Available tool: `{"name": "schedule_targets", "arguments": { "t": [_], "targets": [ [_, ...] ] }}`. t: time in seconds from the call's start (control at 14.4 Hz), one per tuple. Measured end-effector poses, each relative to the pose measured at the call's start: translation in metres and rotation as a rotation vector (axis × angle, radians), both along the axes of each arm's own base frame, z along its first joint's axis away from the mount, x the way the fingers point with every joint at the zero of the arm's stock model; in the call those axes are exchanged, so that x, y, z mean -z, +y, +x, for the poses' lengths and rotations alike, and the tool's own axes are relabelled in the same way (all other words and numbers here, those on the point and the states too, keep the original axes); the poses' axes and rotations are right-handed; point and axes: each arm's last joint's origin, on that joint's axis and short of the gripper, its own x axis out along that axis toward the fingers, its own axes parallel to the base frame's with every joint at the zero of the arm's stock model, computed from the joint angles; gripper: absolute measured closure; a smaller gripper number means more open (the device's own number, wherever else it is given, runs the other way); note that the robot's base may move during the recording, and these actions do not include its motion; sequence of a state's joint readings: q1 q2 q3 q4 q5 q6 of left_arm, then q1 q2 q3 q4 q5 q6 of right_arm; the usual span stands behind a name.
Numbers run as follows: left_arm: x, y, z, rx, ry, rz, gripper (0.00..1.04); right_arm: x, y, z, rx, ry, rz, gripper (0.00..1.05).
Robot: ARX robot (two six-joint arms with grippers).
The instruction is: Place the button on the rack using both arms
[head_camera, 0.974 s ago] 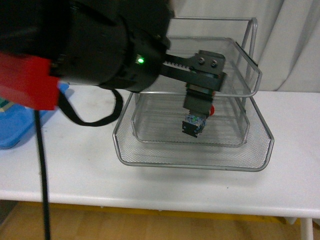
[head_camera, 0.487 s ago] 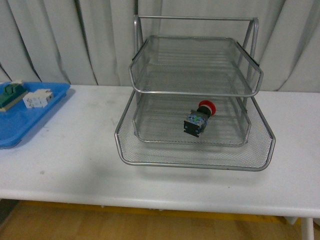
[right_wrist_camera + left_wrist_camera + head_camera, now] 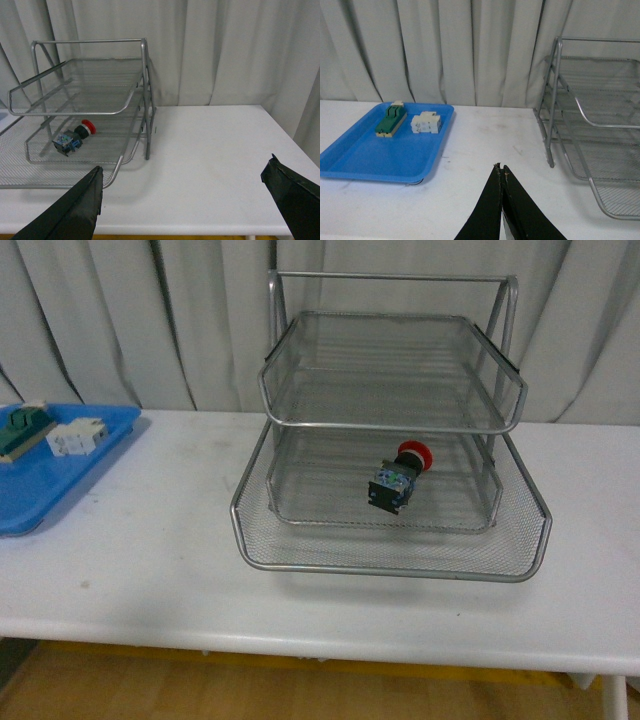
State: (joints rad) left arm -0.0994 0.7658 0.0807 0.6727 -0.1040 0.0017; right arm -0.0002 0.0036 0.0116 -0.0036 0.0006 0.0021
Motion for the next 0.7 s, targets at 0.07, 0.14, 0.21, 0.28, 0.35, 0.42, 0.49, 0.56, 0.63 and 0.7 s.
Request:
{"name": "schedule_targets", "arguments": {
  "t": [0.07, 0.14, 0.21, 0.28, 0.35, 0.42, 0.49, 0.56, 0.63, 0.7],
  "targets": [
    [0.003, 0.002, -0.005, 0.002, 0.005, 0.000, 1.03, 0.000, 0.000, 0.000, 0.000, 0.000, 0.000, 0.06],
    [0.004, 0.010, -0.009, 0.011, 0.002, -0.001, 1.03, 0.000, 0.000, 0.000, 0.000, 0.000, 0.000, 0.06],
    [0.007, 0.014, -0.012, -0.016, -0.030, -0.003, 1.03, 0.000, 0.000, 0.000, 0.000, 0.000, 0.000, 0.06],
    [0.014, 0.013, -0.015, 0.001, 0.013, -0.002, 1.03, 0.000, 0.000, 0.000, 0.000, -0.001, 0.000, 0.06],
    [0.012, 0.012, -0.018, 0.008, 0.003, -0.002, 1.03, 0.000, 0.000, 0.000, 0.000, 0.000, 0.000, 0.06],
    [0.010, 0.012, -0.021, 0.007, -0.012, -0.002, 1.03, 0.000, 0.000, 0.000, 0.000, 0.000, 0.000, 0.06],
    [0.008, 0.012, -0.024, 0.007, -0.022, -0.002, 1.03, 0.000, 0.000, 0.000, 0.000, 0.000, 0.000, 0.06],
    [0.009, 0.012, -0.027, 0.006, -0.014, -0.002, 1.03, 0.000, 0.000, 0.000, 0.000, 0.000, 0.000, 0.06],
    [0.008, 0.012, -0.029, 0.006, -0.013, -0.002, 1.03, 0.000, 0.000, 0.000, 0.000, 0.000, 0.000, 0.06],
    [0.007, 0.012, -0.031, 0.006, -0.021, -0.002, 1.03, 0.000, 0.000, 0.000, 0.000, 0.000, 0.000, 0.06]
  ]
}}
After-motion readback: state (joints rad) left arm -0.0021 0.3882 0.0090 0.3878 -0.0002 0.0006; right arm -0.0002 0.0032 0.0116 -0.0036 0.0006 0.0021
